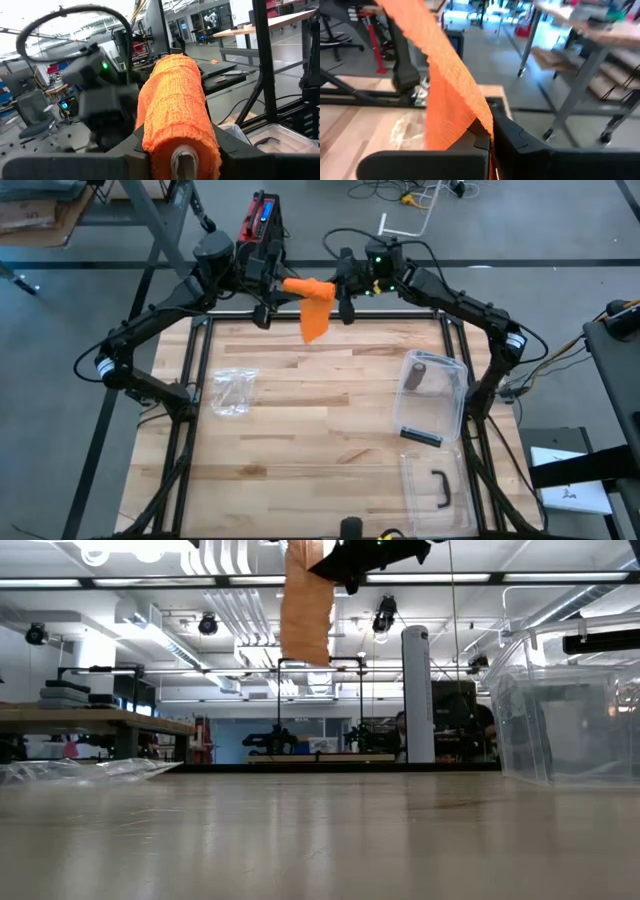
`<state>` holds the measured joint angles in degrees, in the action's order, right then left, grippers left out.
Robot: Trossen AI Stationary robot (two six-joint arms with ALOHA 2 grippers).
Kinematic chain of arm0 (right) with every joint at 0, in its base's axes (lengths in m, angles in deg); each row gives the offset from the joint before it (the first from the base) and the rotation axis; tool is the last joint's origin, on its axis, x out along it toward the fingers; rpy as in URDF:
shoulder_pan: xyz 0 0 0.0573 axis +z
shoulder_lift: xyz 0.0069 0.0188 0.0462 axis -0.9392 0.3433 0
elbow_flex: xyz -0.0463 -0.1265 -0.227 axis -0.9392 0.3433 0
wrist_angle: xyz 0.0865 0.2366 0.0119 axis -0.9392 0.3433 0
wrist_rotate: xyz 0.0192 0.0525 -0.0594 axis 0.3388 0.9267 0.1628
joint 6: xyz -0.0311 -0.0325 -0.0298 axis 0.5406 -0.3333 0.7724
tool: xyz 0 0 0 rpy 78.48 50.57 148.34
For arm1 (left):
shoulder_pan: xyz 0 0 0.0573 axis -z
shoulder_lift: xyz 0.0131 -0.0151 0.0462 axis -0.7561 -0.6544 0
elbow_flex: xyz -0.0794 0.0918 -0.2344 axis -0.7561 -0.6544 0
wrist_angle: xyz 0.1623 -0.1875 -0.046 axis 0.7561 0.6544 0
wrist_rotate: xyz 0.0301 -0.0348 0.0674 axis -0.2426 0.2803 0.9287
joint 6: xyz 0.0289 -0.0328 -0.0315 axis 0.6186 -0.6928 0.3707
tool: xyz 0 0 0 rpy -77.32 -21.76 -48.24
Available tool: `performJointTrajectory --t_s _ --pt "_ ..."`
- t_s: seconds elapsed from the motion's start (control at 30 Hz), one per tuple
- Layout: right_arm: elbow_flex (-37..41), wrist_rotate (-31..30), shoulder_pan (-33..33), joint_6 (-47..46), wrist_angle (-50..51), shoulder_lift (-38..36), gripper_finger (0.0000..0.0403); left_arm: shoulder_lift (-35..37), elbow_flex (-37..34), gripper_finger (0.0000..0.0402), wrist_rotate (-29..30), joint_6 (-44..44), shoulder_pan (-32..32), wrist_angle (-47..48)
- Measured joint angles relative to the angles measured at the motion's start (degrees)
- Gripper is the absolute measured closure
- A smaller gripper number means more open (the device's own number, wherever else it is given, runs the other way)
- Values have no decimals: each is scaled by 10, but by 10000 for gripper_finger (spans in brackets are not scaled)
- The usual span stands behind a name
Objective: Roll bandage
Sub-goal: Roll the orange bandage
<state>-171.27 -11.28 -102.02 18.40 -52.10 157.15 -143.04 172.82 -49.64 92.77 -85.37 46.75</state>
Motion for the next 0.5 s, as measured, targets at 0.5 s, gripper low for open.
performJointTrajectory --t_s 0.5 --pt "0 0 31 -53 64 -21 379 0 -3 313 126 108 -8 23"
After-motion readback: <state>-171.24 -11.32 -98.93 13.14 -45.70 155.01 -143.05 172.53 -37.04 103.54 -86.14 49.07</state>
